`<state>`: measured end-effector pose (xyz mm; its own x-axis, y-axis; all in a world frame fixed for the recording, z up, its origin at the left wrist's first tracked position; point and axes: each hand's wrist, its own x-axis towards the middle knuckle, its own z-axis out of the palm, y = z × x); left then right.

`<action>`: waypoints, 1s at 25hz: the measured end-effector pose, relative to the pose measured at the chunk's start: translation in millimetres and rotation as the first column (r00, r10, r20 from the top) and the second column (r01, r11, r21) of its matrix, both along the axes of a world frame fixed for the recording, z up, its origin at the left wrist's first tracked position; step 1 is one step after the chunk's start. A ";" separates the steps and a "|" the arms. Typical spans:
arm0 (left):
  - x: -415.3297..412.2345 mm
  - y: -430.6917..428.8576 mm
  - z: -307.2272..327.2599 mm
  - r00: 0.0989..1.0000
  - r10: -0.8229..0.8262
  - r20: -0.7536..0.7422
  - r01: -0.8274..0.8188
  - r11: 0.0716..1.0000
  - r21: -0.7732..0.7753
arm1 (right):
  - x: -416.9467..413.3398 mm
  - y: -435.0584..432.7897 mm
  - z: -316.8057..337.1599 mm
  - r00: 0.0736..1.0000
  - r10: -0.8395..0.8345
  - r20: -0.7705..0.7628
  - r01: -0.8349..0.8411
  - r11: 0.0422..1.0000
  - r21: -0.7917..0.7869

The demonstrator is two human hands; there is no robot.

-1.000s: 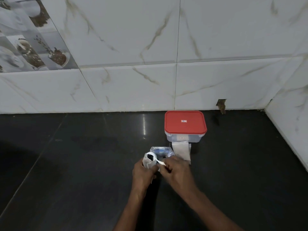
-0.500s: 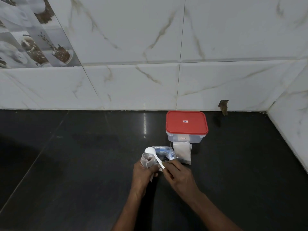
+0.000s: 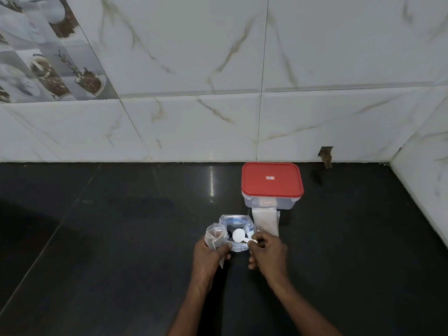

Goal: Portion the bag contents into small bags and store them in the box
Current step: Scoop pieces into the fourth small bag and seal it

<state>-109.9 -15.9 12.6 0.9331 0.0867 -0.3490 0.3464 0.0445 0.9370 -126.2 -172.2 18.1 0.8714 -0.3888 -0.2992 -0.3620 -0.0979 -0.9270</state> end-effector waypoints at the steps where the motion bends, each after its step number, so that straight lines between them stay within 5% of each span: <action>1: 1.0 0.0 -0.2 1.000 0.007 0.002 -0.007 1.000 0.003 | 1.0 2.2 -3.6 1.000 -0.004 0.005 0.005 0.998 -0.063; 4: 1.3 -1.3 1.8 1.000 0.009 0.017 -0.009 1.000 0.008 | 0.4 5.0 -12.5 0.999 0.041 0.034 -0.035 0.985 -0.167; 17: 2.3 5.2 7.8 0.994 0.004 0.105 -0.017 0.993 0.116 | 20.6 21.1 -12.5 0.999 -0.019 0.048 0.013 0.993 0.121; 21: -8.4 -1.8 13.2 0.992 0.059 0.115 -0.075 0.986 0.146 | 0.2 8.1 9.1 0.973 0.093 0.213 -0.029 0.958 -0.287; 23: -12.3 -7.6 11.7 0.986 0.036 0.162 -0.068 0.977 0.201 | -10.0 5.1 32.8 0.890 0.247 0.384 -0.110 0.932 -0.345; 25: -14.3 -17.2 12.4 0.979 -0.009 0.204 -0.044 0.967 0.250 | -14.8 5.7 54.0 0.799 0.469 0.377 -0.253 0.830 -0.497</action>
